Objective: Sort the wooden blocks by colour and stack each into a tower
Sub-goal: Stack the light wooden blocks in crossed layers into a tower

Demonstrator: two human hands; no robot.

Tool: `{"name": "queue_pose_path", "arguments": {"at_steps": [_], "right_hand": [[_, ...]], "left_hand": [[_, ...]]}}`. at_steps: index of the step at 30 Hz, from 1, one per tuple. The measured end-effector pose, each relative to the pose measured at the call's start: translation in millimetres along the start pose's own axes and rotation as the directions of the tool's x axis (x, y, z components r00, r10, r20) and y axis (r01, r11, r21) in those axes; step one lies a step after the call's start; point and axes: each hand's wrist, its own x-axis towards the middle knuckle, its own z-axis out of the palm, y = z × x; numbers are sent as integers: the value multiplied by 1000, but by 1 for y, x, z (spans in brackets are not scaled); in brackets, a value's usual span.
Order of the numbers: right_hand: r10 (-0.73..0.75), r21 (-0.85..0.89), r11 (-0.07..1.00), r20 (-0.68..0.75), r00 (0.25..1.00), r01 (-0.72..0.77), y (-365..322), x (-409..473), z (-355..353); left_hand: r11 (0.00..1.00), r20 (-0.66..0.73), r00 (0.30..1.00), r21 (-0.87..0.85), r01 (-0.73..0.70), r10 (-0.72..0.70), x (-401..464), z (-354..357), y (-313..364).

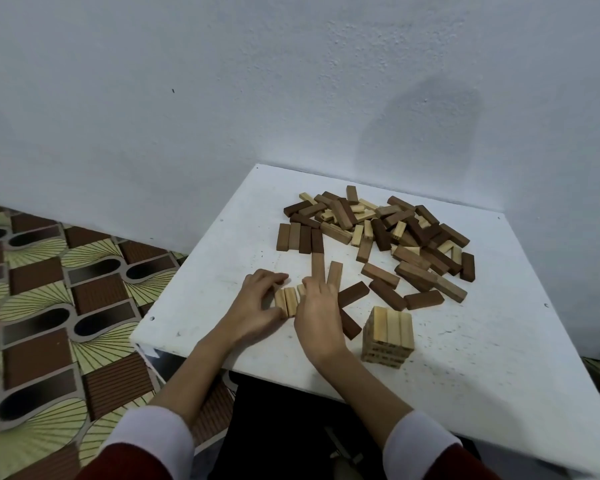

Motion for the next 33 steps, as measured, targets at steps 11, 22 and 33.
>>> {"name": "queue_pose_path", "arguments": {"at_steps": [11,22,33], "right_hand": [[-130,14,991,127,983,130,-3,4,1],[54,347,938,-115,992,-11,-4,-19,19],[182,453,880,-36,983,-146,6,-12,24]], "left_hand": [[992,-33,992,17,-125,125,-2,5,-6],[988,-88,986,63,-138,143,-2,9,-11],[982,-102,979,79,-170,178,-1,9,-13]]}}
